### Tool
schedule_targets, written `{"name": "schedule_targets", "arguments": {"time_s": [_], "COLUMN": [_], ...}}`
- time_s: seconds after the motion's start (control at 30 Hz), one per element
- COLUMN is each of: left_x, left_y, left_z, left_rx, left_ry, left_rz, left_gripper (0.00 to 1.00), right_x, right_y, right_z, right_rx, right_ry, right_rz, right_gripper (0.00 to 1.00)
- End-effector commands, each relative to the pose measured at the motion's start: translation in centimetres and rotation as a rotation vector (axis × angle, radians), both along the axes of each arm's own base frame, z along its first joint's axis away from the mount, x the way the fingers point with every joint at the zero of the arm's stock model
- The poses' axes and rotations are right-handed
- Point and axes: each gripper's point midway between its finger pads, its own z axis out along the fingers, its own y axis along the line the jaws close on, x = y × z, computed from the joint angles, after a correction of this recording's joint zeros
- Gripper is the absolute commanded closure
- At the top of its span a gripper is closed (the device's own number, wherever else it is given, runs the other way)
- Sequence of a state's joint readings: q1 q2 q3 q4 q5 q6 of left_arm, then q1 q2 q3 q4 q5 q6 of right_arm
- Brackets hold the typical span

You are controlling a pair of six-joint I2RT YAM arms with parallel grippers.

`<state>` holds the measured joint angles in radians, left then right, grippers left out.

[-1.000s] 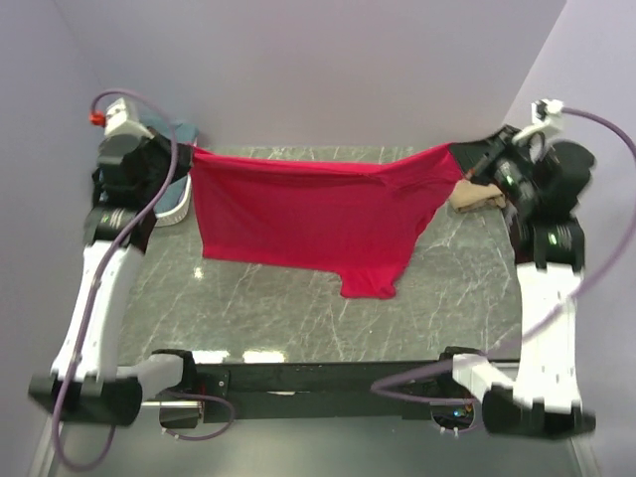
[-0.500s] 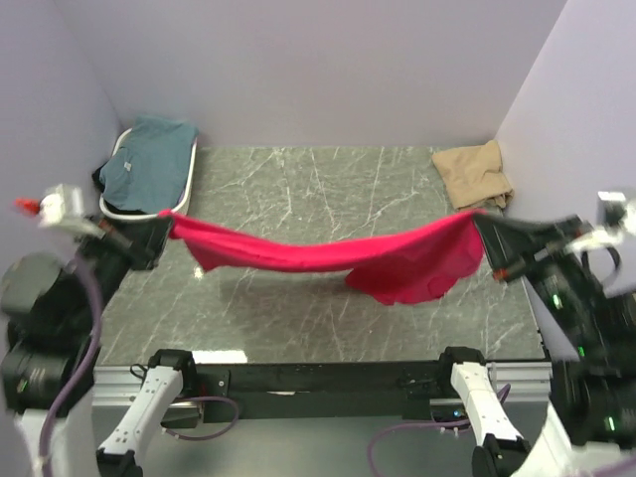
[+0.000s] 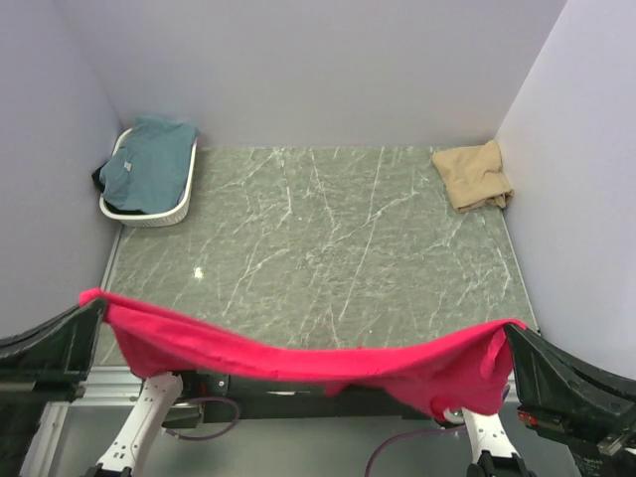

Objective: Fold and stack the t-shirts
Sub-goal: Flatten the tshirt out

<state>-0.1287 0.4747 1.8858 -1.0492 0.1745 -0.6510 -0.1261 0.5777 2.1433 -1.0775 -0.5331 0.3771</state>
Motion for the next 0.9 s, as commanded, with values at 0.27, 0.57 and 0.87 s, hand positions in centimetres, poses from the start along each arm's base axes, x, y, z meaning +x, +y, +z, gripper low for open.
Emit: {"name": "schedule_targets", "arguments": {"time_s": [0.27,0.57,0.87], "left_x": [8.5,21.0,30.2], "left_y": [1.0,-0.2,-1.1], "left_z": [-4.7,-15.9,-23.2], "left_rx": [-0.062,-0.069,-0.043], "left_ry": [0.201,0.44,0.571], "left_rz": [0.109,0.149,0.177], "left_gripper": [0.99,0.99,0.99], "right_x": [12.1,24.6,34.4], "right_y": [-2.6,-3.8,-5.0], "right_z": [-3.4,-11.4,-20.2], "right_rx": [0.1,0.179,0.225], "right_ry": [0.158,0.385,0.598], "right_rz": [-0.053,-0.039,-0.059], "right_gripper": [1.0,1.0,1.0]}}
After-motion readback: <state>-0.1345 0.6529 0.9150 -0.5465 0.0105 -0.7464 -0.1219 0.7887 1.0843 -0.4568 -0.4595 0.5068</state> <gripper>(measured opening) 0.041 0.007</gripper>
